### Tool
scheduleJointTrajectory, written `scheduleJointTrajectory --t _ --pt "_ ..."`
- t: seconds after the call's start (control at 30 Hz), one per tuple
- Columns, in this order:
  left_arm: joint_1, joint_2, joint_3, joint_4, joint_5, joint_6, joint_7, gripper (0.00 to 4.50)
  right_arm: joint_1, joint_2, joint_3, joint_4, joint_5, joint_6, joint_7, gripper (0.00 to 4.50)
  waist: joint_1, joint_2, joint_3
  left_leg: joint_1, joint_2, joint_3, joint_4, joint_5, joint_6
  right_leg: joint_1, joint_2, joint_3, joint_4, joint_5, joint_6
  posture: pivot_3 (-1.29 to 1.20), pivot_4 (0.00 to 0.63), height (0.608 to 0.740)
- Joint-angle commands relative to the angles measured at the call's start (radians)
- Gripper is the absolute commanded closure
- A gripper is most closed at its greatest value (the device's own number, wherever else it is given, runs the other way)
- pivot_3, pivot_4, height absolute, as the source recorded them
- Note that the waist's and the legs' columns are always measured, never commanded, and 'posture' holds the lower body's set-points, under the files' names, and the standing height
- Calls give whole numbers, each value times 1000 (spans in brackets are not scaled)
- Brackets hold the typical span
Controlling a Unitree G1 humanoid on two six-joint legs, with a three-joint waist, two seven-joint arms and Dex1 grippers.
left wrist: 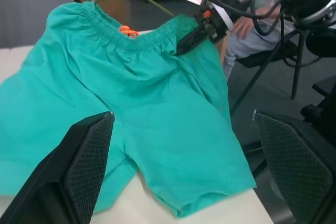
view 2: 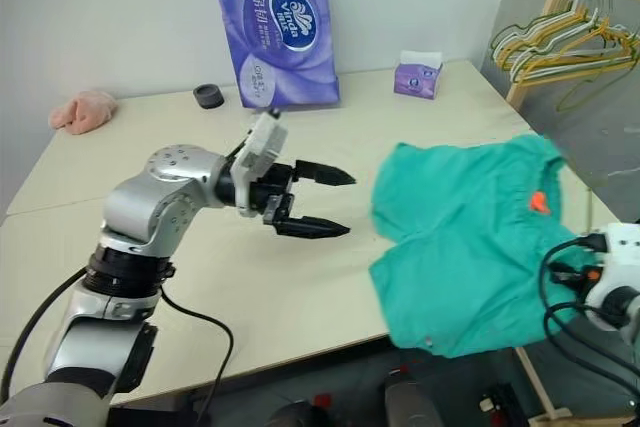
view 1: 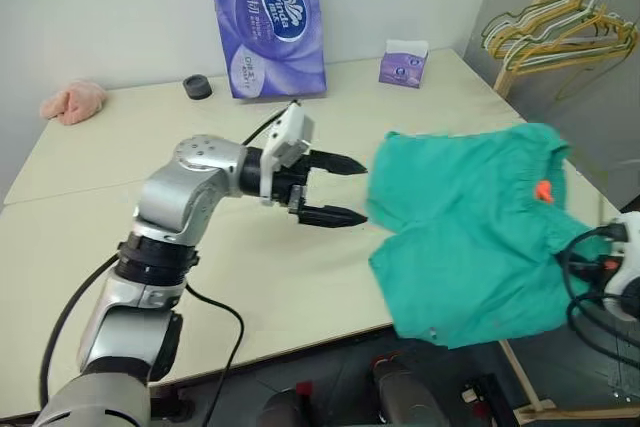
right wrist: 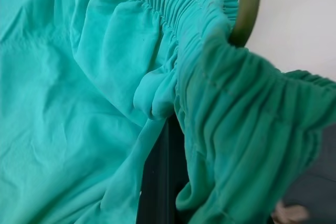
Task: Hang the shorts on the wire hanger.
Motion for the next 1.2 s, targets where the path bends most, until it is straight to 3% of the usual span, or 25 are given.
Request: scheduleJointTrajectory --t 0.03,0.43,0.6,0.83,1.2 --pt "-47 -36 -18 -52 3 -31 19 17 -112 -94 -82 40 -40 71 -37 4500 -10 2 3 0 0 0 0 0 0 0 0 0 -1 0 0 -399 193 740" --pt "-119 -118 -33 -22 16 -97 37 17 -681 -336 -22 609 -172 74 -201 4500 -68 7 55 8 1 6 -2 -4 7 9 1 5 -6 -3 3 -416 240 740" --pt "-156 -147 -36 0 27 -107 45 17 -831 -399 22 863 -207 44 -233 4500 -76 6 71 8 1 9 -3 -5 8 9 1 9 -7 -3 3 -417 251 740" --pt "-213 -180 -41 41 28 -114 31 17 -902 -445 83 1062 -219 47 -238 4500 -95 5 89 9 0 18 -3 -5 9 9 1 18 -8 -4 9 -415 256 740" --pt "-325 -230 -20 155 -9 -80 -19 17 -928 -407 40 1027 -207 49 -226 4500 -106 5 90 10 0 24 -3 -6 9 8 1 24 -10 -3 14 -410 237 740"
